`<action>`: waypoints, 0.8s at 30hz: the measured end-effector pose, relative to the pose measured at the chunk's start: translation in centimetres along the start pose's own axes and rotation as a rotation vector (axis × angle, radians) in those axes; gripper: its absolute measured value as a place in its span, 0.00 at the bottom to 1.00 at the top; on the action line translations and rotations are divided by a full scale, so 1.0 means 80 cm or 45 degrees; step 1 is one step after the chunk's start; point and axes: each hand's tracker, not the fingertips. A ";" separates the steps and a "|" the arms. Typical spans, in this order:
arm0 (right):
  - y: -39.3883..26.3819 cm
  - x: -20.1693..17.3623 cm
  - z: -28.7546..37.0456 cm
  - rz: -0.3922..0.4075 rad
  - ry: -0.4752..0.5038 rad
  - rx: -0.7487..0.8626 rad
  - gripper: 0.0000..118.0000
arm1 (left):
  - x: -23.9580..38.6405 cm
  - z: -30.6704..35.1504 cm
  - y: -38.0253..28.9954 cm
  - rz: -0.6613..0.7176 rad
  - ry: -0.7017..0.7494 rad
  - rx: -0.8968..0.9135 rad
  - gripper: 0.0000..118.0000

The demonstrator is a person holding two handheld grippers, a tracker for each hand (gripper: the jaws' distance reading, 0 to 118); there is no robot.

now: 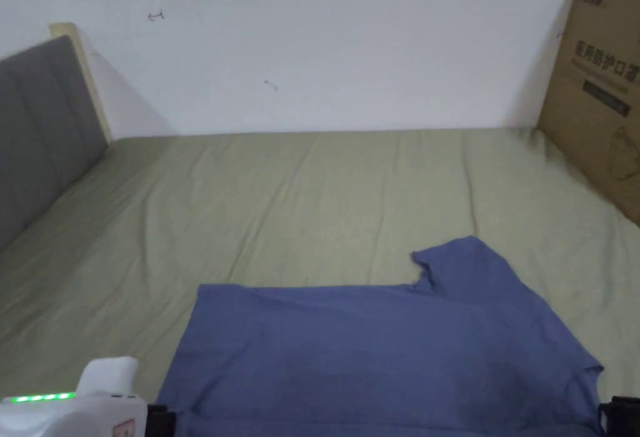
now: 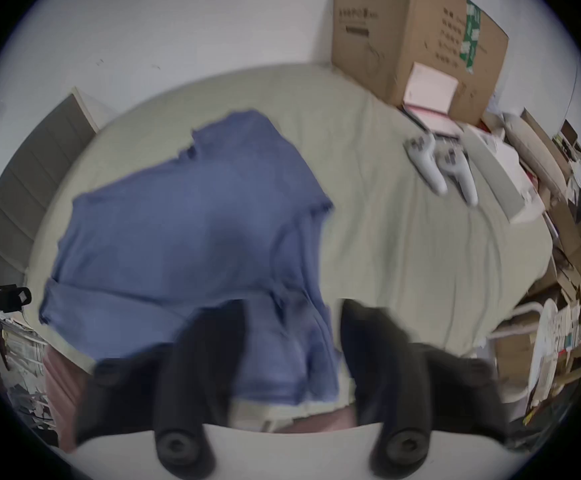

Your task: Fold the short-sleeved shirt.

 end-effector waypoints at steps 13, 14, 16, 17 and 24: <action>0.060 -0.057 -0.078 0.030 0.069 -0.036 0.00 | 0.067 -0.069 0.055 -0.056 -0.002 -0.045 0.00; 0.074 -0.056 -0.085 0.021 0.071 -0.034 0.00 | 0.073 -0.073 0.064 -0.073 0.007 -0.044 0.00; 0.104 -0.051 -0.102 -0.013 0.070 -0.011 0.00 | 0.084 -0.079 0.081 -0.084 0.010 -0.038 0.00; 0.122 -0.048 -0.112 -0.026 0.071 0.000 0.01 | 0.089 -0.082 0.088 -0.088 0.002 -0.036 0.00; 0.226 -0.023 -0.216 -0.026 -0.015 -0.073 0.78 | 0.119 -0.106 0.121 -0.127 -0.013 -0.042 0.00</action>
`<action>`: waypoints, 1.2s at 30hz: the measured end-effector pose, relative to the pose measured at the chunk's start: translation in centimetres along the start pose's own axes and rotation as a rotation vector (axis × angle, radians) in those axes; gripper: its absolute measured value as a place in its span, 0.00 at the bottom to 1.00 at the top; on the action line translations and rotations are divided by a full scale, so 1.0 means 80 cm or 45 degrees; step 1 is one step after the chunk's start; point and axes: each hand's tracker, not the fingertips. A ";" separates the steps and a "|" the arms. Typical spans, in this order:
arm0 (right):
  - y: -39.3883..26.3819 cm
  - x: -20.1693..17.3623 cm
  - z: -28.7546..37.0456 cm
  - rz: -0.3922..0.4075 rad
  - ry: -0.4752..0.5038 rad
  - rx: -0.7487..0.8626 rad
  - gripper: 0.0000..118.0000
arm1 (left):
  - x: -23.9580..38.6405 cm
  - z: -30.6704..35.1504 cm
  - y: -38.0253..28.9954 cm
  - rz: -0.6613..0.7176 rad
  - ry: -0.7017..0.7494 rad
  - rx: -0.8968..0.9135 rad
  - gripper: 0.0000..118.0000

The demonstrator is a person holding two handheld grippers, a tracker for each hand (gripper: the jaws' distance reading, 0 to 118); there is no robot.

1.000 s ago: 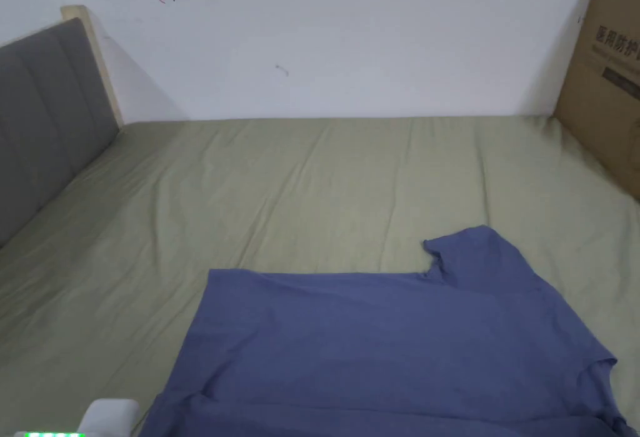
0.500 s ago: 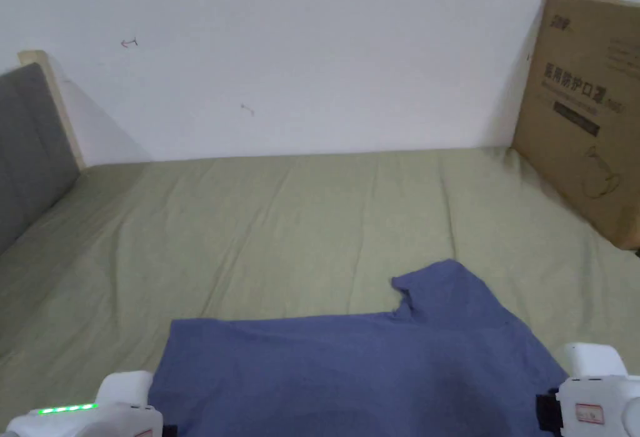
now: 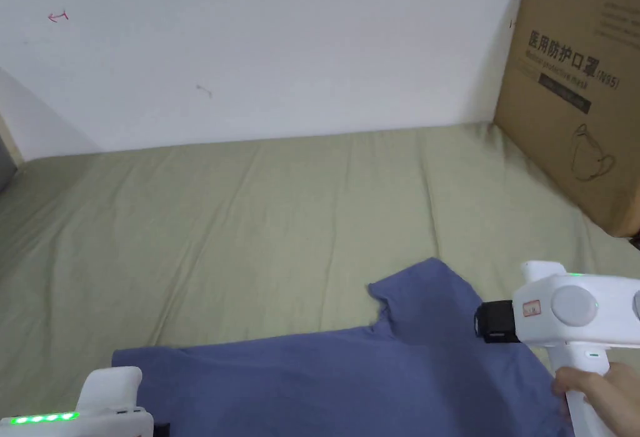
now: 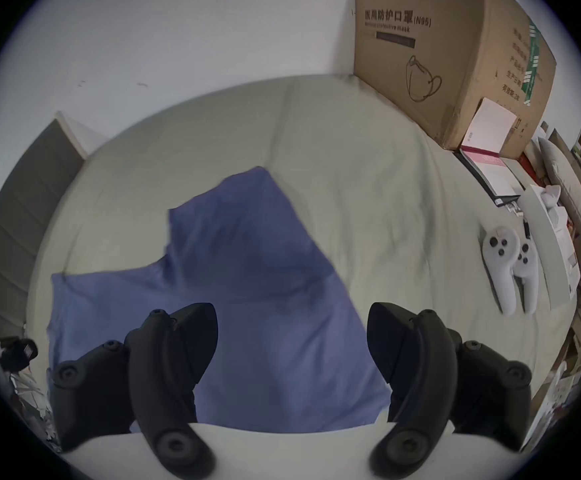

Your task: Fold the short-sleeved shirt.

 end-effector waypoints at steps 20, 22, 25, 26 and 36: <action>0.037 -0.001 -0.098 0.098 0.091 -0.128 0.03 | -0.031 -0.062 -0.005 0.114 -0.031 -0.165 0.00; 0.036 -0.004 -0.091 0.112 0.076 -0.113 0.02 | -0.036 -0.058 -0.005 0.118 -0.021 -0.162 0.00; 0.034 -0.012 -0.080 0.140 0.055 -0.100 0.02 | -0.049 -0.054 -0.003 0.145 -0.012 -0.149 0.00; 0.035 -0.015 -0.076 0.142 0.052 -0.102 0.02 | -0.053 -0.054 -0.001 0.148 -0.003 -0.143 0.00; 0.033 -0.021 -0.067 0.159 0.040 -0.103 0.02 | -0.127 -0.122 0.111 0.196 0.052 0.015 0.71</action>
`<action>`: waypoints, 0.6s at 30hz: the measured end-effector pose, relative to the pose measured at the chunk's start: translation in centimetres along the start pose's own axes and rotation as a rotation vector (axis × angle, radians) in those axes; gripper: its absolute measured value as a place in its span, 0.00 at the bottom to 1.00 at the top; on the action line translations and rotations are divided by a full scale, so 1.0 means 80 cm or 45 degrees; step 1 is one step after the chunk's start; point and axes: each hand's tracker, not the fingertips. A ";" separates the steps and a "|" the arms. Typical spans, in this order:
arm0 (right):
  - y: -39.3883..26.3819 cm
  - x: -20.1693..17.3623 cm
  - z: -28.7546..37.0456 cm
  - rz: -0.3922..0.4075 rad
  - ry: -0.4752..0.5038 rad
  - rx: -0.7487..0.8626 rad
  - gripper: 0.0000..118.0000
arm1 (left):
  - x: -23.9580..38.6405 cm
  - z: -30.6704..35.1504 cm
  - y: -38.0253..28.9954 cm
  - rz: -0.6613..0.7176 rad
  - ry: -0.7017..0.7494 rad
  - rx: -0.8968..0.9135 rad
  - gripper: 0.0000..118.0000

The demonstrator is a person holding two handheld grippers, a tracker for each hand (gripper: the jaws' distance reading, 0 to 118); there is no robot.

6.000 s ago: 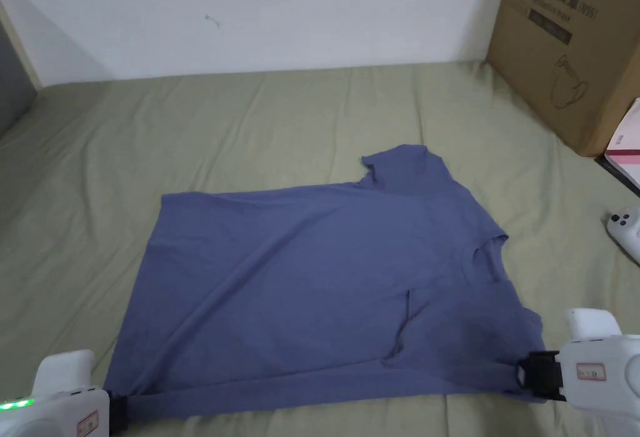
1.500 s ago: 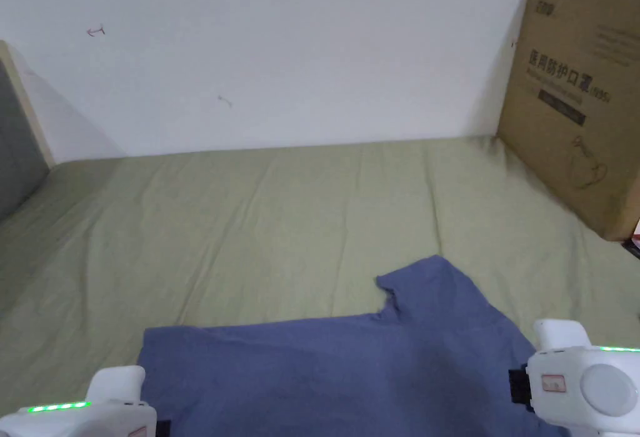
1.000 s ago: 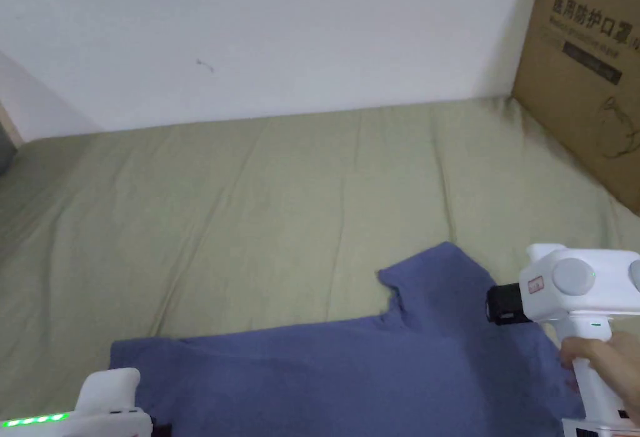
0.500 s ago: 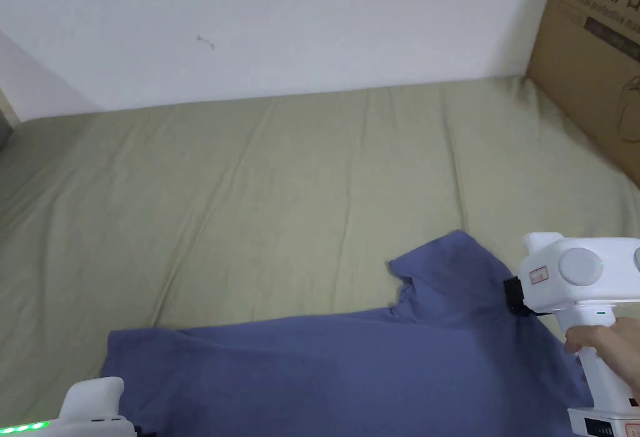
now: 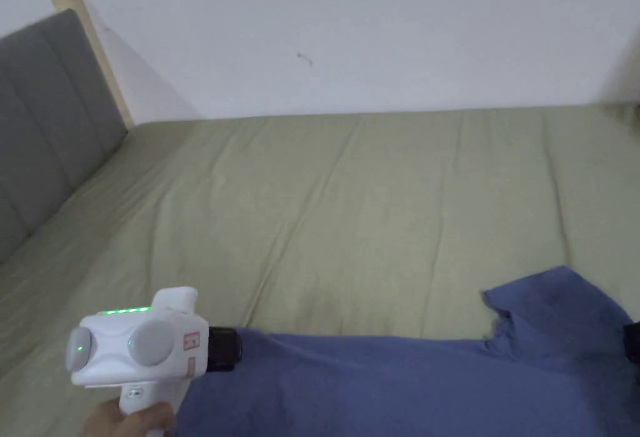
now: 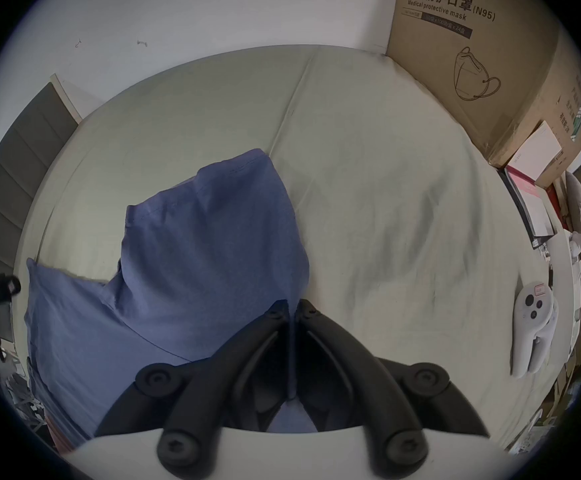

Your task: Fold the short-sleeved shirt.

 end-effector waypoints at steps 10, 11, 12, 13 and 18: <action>0.000 -0.005 -0.003 -0.011 -0.024 -0.023 0.02 | 0.002 -0.085 0.024 -0.010 0.071 -0.091 0.40; 0.000 -0.006 0.000 -0.024 -0.025 -0.017 0.02 | 0.010 -0.078 0.024 -0.020 0.072 -0.103 0.34; 0.000 -0.007 0.004 -0.029 -0.024 -0.008 0.02 | 0.014 -0.074 0.025 -0.076 0.071 -0.105 0.22; 0.001 -0.006 0.008 -0.037 -0.023 0.002 0.02 | 0.017 -0.073 0.025 -0.097 0.072 -0.103 0.12; -0.007 -0.009 0.051 -0.049 -0.020 0.073 0.02 | 0.025 -0.035 0.014 -0.093 0.032 -0.014 0.04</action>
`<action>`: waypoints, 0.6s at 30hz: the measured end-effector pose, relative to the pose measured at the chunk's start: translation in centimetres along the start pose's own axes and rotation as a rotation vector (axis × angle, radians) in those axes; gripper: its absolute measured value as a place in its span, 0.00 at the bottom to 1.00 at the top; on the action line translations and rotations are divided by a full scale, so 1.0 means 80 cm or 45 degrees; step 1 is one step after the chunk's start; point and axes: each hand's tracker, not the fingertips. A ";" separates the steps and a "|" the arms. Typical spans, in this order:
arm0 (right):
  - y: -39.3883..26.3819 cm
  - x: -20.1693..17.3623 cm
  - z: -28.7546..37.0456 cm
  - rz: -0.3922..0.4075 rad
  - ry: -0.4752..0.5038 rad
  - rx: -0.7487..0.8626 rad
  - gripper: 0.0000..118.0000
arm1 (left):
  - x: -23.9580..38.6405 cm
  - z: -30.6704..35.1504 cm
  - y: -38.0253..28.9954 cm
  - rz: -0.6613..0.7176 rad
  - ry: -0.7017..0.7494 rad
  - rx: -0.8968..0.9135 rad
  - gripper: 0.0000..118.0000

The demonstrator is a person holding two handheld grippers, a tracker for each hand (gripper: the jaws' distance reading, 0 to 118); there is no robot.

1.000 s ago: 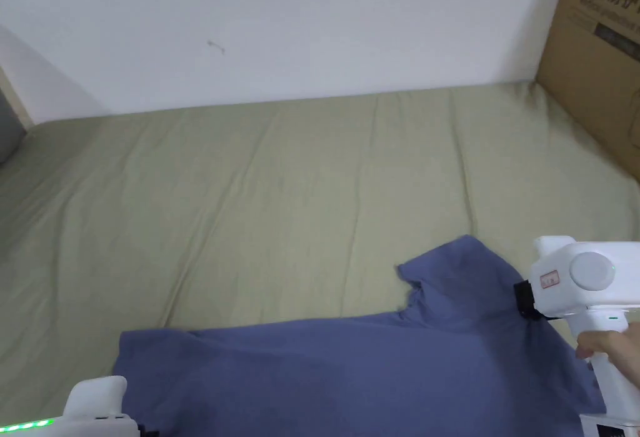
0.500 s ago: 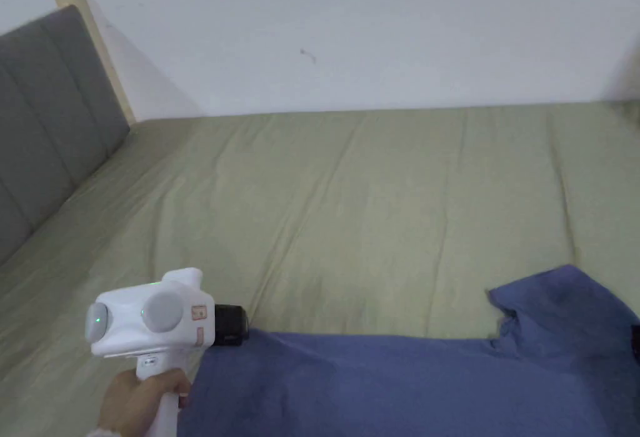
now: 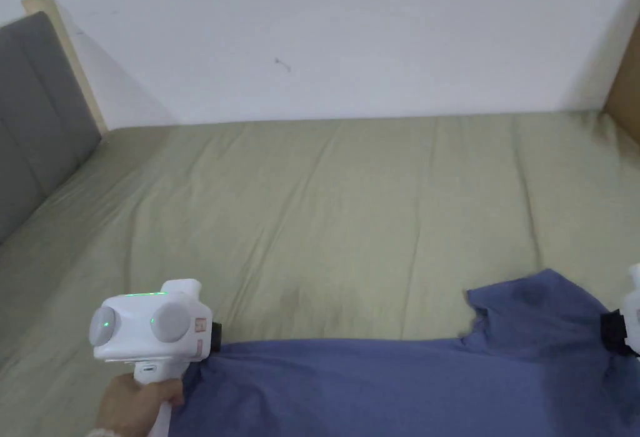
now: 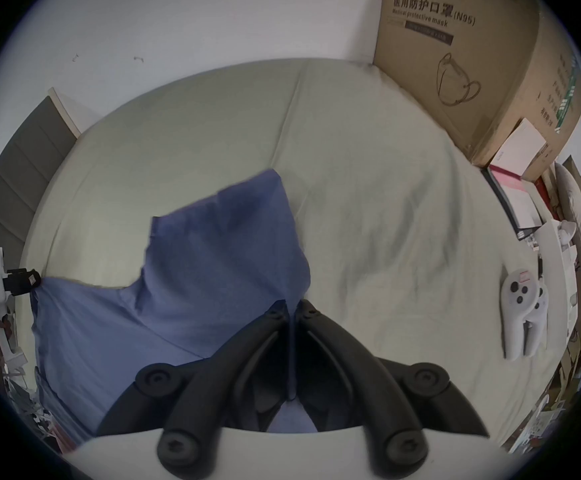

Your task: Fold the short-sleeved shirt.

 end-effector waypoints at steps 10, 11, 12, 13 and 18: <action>-0.078 0.019 0.125 0.000 0.022 0.129 0.02 | -0.015 0.175 -0.083 -0.107 -0.048 0.264 0.04; -0.094 0.024 0.137 -0.011 0.028 0.132 0.02 | -0.019 0.189 -0.096 -0.101 -0.054 0.267 0.04; -0.108 0.028 0.147 -0.017 0.039 0.134 0.02 | -0.023 0.199 -0.109 -0.101 -0.063 0.271 0.04; -0.126 0.032 0.158 -0.026 0.044 0.133 0.02 | -0.026 0.210 -0.123 -0.099 -0.073 0.273 0.04; -0.219 0.041 0.192 -0.019 0.072 0.073 0.02 | -0.036 0.239 -0.199 -0.120 -0.072 0.219 0.04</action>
